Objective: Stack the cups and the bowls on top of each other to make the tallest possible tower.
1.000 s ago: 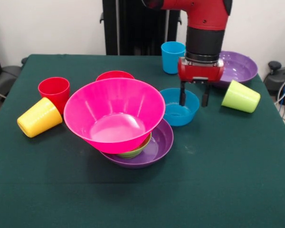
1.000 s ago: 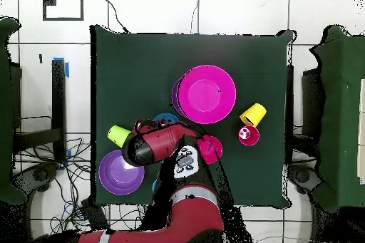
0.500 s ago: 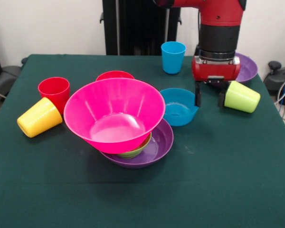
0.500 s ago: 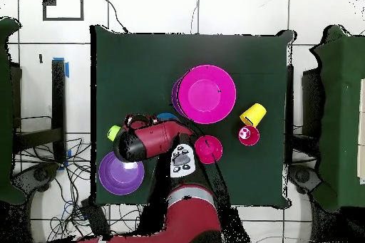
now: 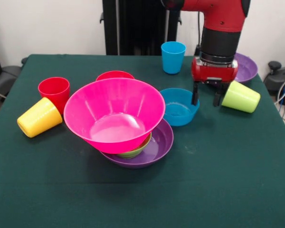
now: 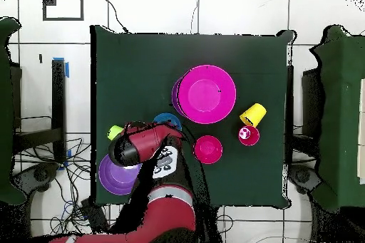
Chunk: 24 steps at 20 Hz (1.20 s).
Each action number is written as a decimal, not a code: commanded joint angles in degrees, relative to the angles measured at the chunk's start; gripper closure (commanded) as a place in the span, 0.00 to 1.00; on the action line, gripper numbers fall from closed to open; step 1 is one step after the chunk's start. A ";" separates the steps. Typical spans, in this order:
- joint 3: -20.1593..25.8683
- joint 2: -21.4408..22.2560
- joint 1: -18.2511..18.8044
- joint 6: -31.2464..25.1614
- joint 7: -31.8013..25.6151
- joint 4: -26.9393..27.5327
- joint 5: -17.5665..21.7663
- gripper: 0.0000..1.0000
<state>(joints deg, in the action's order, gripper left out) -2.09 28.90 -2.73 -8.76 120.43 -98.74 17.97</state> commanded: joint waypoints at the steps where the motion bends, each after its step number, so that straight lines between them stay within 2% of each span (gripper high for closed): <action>1: -2.43 -5.43 -2.72 -11.23 5.01 3.97 -2.03 0.00; 9: -3.06 -6.51 -3.17 -9.47 5.93 3.81 -2.16 0.00; 11: -2.39 -7.58 -2.80 -6.52 6.53 3.85 -2.34 0.00; 16: -5.80 -18.93 -5.51 10.48 11.17 10.82 -3.56 0.00; 20: -5.85 -21.17 -5.35 15.41 9.77 12.17 -4.05 0.00; 22: -5.33 -20.59 -4.77 15.36 9.08 11.73 -4.09 0.00; 23: -2.13 -19.54 -2.13 11.01 6.87 11.02 -3.40 1.00; 24: -1.27 -19.27 -1.36 9.63 6.93 10.66 -4.02 1.00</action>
<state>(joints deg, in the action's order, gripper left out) -10.82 20.19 -8.86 -5.64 120.42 -96.99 16.71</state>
